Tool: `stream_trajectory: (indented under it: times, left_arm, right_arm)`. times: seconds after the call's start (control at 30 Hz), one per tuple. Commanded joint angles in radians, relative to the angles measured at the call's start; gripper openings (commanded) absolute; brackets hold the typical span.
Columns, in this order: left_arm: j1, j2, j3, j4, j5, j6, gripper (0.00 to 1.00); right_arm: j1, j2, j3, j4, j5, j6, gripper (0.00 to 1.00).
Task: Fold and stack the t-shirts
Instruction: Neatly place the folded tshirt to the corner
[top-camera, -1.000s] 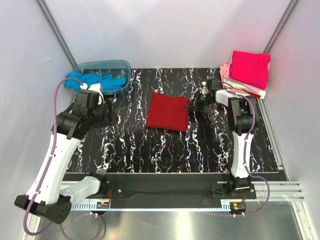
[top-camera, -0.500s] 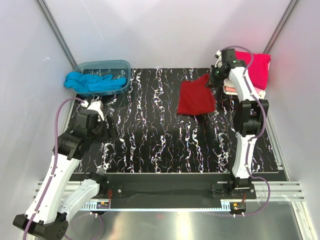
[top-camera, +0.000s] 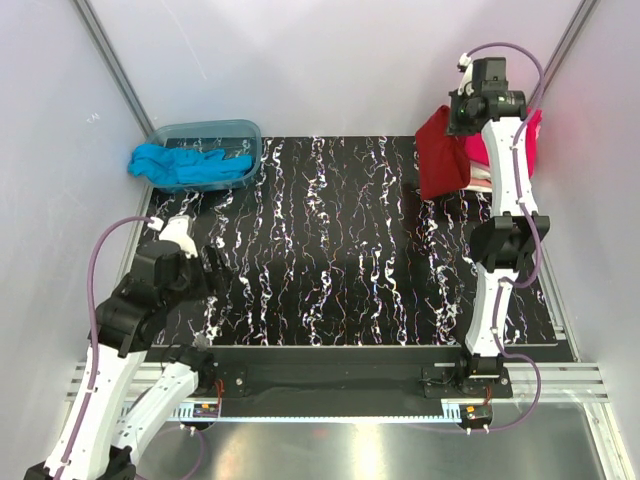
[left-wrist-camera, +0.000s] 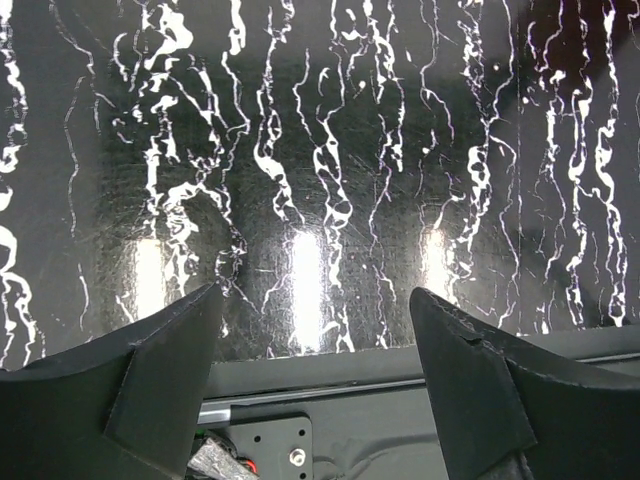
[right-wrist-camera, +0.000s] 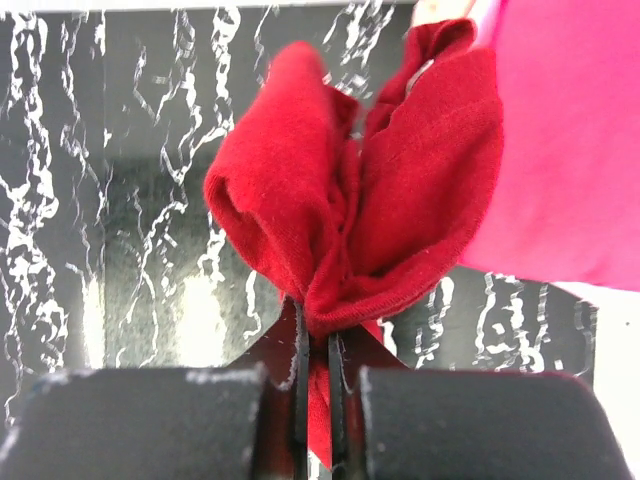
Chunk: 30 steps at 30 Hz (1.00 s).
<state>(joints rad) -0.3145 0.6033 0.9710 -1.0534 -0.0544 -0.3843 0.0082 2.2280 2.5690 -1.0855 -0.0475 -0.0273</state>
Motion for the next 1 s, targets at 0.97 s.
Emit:
stream_trajectory:
  times: [0.97]
  left_arm:
    - [-0.005,0.096,-0.005,0.043,0.016,0.002,0.8]
  right_arm:
    - [-0.393,0.044,0.203,0.426,-0.339,0.161,0.0]
